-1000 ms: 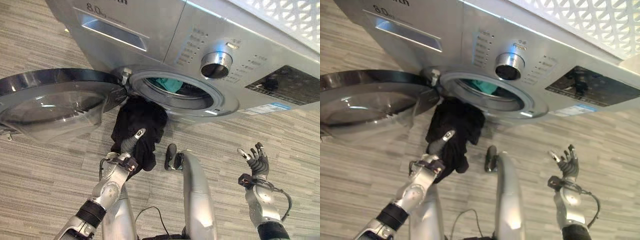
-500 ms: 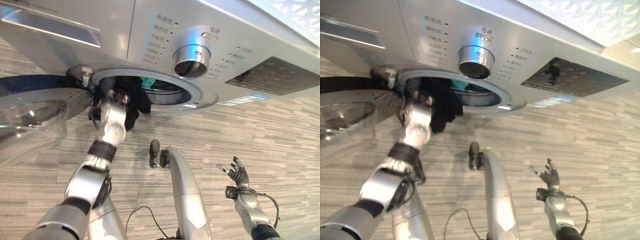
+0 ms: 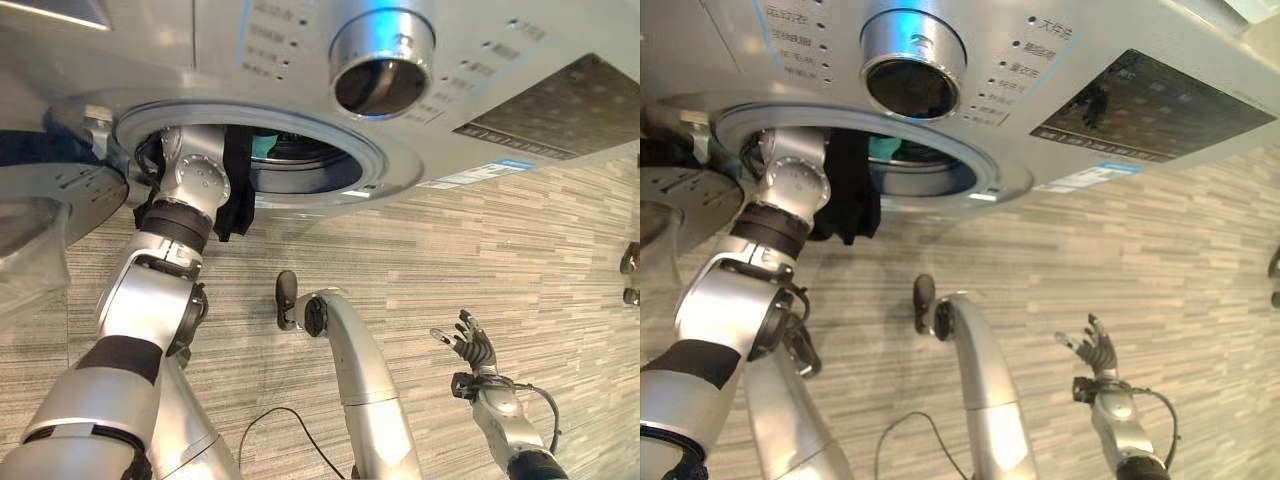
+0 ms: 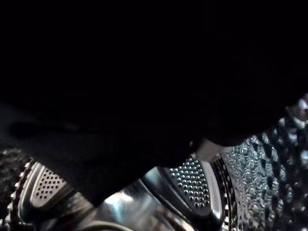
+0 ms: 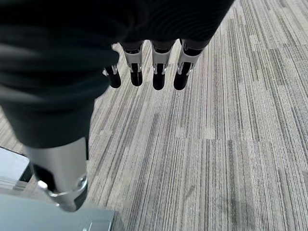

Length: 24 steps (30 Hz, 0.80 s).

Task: Grab the laundry basket,head to the washer,open it,put in the laundry and shut it.

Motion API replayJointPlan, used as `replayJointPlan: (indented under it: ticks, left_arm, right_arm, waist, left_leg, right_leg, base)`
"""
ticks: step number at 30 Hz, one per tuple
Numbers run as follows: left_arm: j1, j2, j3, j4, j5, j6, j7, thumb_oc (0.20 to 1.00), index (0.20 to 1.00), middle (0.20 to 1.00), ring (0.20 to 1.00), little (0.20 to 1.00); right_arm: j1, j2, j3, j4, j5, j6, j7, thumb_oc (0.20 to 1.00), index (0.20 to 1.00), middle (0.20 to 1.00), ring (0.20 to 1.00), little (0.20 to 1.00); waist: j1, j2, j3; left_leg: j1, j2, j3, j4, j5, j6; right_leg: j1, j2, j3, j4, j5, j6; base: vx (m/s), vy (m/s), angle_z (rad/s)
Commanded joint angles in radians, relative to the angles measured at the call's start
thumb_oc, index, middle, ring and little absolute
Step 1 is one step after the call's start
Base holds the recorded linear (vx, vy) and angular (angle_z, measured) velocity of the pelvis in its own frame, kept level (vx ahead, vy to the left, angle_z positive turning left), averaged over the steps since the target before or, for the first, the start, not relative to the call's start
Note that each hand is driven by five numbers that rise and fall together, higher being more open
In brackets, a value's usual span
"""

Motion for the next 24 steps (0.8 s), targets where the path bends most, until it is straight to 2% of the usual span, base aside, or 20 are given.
replayJointPlan:
  ticks: [1,3,5,9,10,11,12,13,14,15,16,17,18,19,20,23,24]
  left_arm:
    - [-0.071,0.089,0.066,0.051,0.039,-0.024,0.007,0.2,0.2,0.2,0.2,0.2]
    - [-0.019,0.09,0.139,0.105,0.044,-0.022,0.025,0.2,0.2,0.2,0.2,0.2]
    - [0.002,0.086,0.172,0.119,0.028,-0.011,0.02,0.2,0.2,0.2,0.2,0.2]
    - [0.02,0.088,0.211,0.167,-0.022,0.003,0.015,0.2,0.2,0.2,0.2,0.2]
    - [-0.005,0.115,0.21,0.186,-0.022,0.007,0.023,0.74,0.74,0.74,0.74,0.74]
    - [-0.023,0.135,0.194,0.182,-0.014,0.021,0.022,0.693,0.693,0.693,0.693,0.693]
    - [-0.024,0.135,0.193,0.183,-0.015,0.022,0.022,0.598,0.598,0.598,0.598,0.598]
    - [-0.034,0.171,0.175,0.219,0.013,0.05,0.034,0.583,0.583,0.583,0.583,0.583]
    - [-0.113,0.219,0.14,0.21,0.009,0.043,0.039,0.539,0.539,0.539,0.539,0.539]
    - [-0.235,0.246,0.056,0.172,0.012,0.027,0.039,0.2,0.2,0.2,0.2,0.2]
    - [-0.239,0.246,0.053,0.173,0.011,0.028,0.039,0.2,0.2,0.2,0.2,0.2]
    - [-0.314,0.243,0.006,0.074,-0.001,-0.014,0.024,0.2,0.2,0.2,0.2,0.2]
    - [-0.403,0.21,-0.081,-0.117,-0.002,-0.111,0.024,0.2,0.2,0.2,0.2,0.2]
    - [-0.4,0.204,-0.085,-0.131,0.005,-0.117,0.037,0.2,0.2,0.2,0.2,0.2]
    - [-0.42,0.214,-0.134,-0.266,0.026,-0.164,0.022,0.2,0.2,0.2,0.2,0.2]
    - [-0.385,0.225,-0.132,-0.309,0.058,-0.196,0.047,0.2,0.2,0.2,0.2,0.2]
    - [-0.363,0.191,-0.123,-0.284,0.018,-0.21,0.057,0.2,0.2,0.2,0.2,0.2]
  right_arm:
    - [0.037,-0.042,0.01,-0.087,-0.025,-0.021,-0.034,1.0,1.0,1.0,1.0,1.0]
    - [0.032,-0.033,0.033,-0.091,-0.03,-0.035,-0.057,1.0,1.0,1.0,1.0,1.0]
    - [0.038,-0.042,0.039,-0.119,-0.044,-0.039,-0.066,1.0,1.0,1.0,1.0,1.0]
    - [0.066,-0.053,0.025,-0.15,-0.058,-0.04,-0.075,1.0,1.0,1.0,1.0,1.0]
    - [0.062,-0.055,0.029,-0.15,-0.066,-0.036,-0.082,1.0,1.0,1.0,1.0,1.0]
    - [0.065,-0.055,0.029,-0.166,-0.074,-0.033,-0.08,1.0,1.0,1.0,1.0,1.0]
    - [0.065,-0.054,0.029,-0.167,-0.075,-0.032,-0.08,1.0,1.0,1.0,1.0,1.0]
    - [0.066,-0.06,0.03,-0.162,-0.081,-0.028,-0.077,1.0,1.0,1.0,1.0,1.0]
    - [0.061,-0.055,0.034,-0.161,-0.079,-0.025,-0.073,1.0,1.0,1.0,1.0,1.0]
    - [0.064,-0.062,0.033,-0.162,-0.072,-0.022,-0.057,1.0,1.0,1.0,1.0,1.0]
    - [0.062,-0.061,0.033,-0.162,-0.072,-0.022,-0.057,1.0,1.0,1.0,1.0,1.0]
    - [0.073,-0.084,0.022,-0.174,-0.08,-0.024,-0.056,1.0,1.0,1.0,1.0,1.0]
    - [0.092,-0.108,-0.014,-0.211,-0.069,-0.029,-0.048,1.0,1.0,1.0,1.0,1.0]
    - [0.095,-0.105,-0.019,-0.215,-0.068,-0.027,-0.047,1.0,1.0,1.0,1.0,1.0]
    - [0.141,-0.144,-0.094,-0.281,-0.071,-0.035,-0.032,1.0,1.0,1.0,1.0,1.0]
    - [0.191,-0.158,-0.149,-0.324,-0.076,-0.038,-0.021,1.0,1.0,1.0,1.0,1.0]
    - [0.19,-0.156,-0.152,-0.313,-0.069,-0.037,-0.021,1.0,1.0,1.0,1.0,1.0]
  waist:
    - [-0.045,0.013,0.029]
    - [-0.045,-0.01,0.035]
    - [-0.043,-0.021,0.042]
    - [-0.043,-0.02,0.055]
    - [-0.047,-0.017,0.055]
    - [-0.051,-0.015,0.054]
    - [-0.051,-0.016,0.053]
    - [-0.051,-0.01,0.05]
    - [-0.056,-0.009,0.046]
    - [-0.064,-0.001,0.037]
    - [-0.063,-0.002,0.038]
    - [-0.07,0.004,0.032]
    - [-0.071,0.011,0.031]
    - [-0.067,0.009,0.033]
    - [-0.064,0.017,0.034]
    - [-0.049,0.033,0.038]
    - [-0.043,0.039,0.042]
  left_leg:
    - [0.143,-0.005,0.029,0.116,-0.136,0.056]
    - [0.111,0.011,0.013,0.174,-0.148,0.06]
    - [0.081,0.021,-0.003,0.218,-0.151,0.06]
    - [0.051,0.024,-0.019,0.249,-0.159,0.059]
    - [0.046,0.024,-0.02,0.245,-0.158,0.057]
    - [0.042,0.027,-0.018,0.239,-0.156,0.055]
    - [0.042,0.027,-0.018,0.239,-0.155,0.055]
    - [0.04,0.028,-0.018,0.236,-0.152,0.056]
    - [0.032,0.031,-0.017,0.229,-0.145,0.055]
    - [0.019,0.034,-0.018,0.213,-0.134,0.053]
    - [0.017,0.035,-0.019,0.213,-0.133,0.053]
    - [0.015,0.034,-0.019,0.207,-0.133,0.052]
    - [0.0,0.031,-0.023,0.201,-0.127,0.054]
    - [-0.004,0.03,-0.025,0.201,-0.123,0.055]
    - [-0.019,0.026,-0.026,0.204,-0.119,0.056]
    - [-0.032,0.008,-0.031,0.217,-0.113,0.056]
    - [-0.042,-0.006,-0.036,0.217,-0.108,0.056]
  right_leg:
    - [-0.004,-0.021,-0.051,-0.003,-0.027,0.085]
    - [-0.035,-0.013,-0.06,0.027,-0.031,0.085]
    - [-0.058,-0.009,-0.069,0.054,-0.032,0.084]
    - [-0.084,-0.008,-0.07,0.086,-0.044,0.078]
    - [-0.092,-0.005,-0.068,0.083,-0.044,0.077]
    - [-0.097,-0.002,-0.068,0.081,-0.043,0.076]
    - [-0.098,-0.002,-0.068,0.081,-0.042,0.076]
    - [-0.102,0.002,-0.066,0.078,-0.04,0.075]
    - [-0.111,0.009,-0.065,0.069,-0.033,0.075]
    - [-0.119,0.017,-0.069,0.045,-0.018,0.077]
    - [-0.12,0.017,-0.07,0.044,-0.017,0.076]
    - [-0.124,0.022,-0.071,0.036,-0.016,0.082]
    - [-0.134,0.021,-0.075,0.023,-0.01,0.086]
    - [-0.136,0.021,-0.077,0.021,-0.005,0.085]
    - [-0.143,0.019,-0.075,0.016,-0.004,0.086]
    - [-0.153,0.007,-0.07,0.031,-0.013,0.084]
    - [-0.156,-0.003,-0.068,0.042,-0.02,0.08]
  base:
    - [0.02,0.039,-0.14]
    - [0.04,0.013,-0.26]
    - [0.04,-0.017,-0.35]
    - [0.02,-0.005,-0.18]
    - [-0.01,0.024,-0.03]
    - [-0.02,0.028,-0.04]
    - [-0.01,0.02,-0.03]
    - [-0.02,0.018,-0.06]
    - [-0.05,0.018,-0.08]
    - [-0.04,0.011,-0.07]
    - [-0.02,-0.011,-0.16]
    - [0.01,-0.036,-0.27]
    - [0.0,-0.036,-0.26]
    - [0.03,-0.044,-0.09]
    - [0.04,-0.026,0.05]
    - [0.05,-0.027,0.04]
    - [0.02,-0.034,0.06]
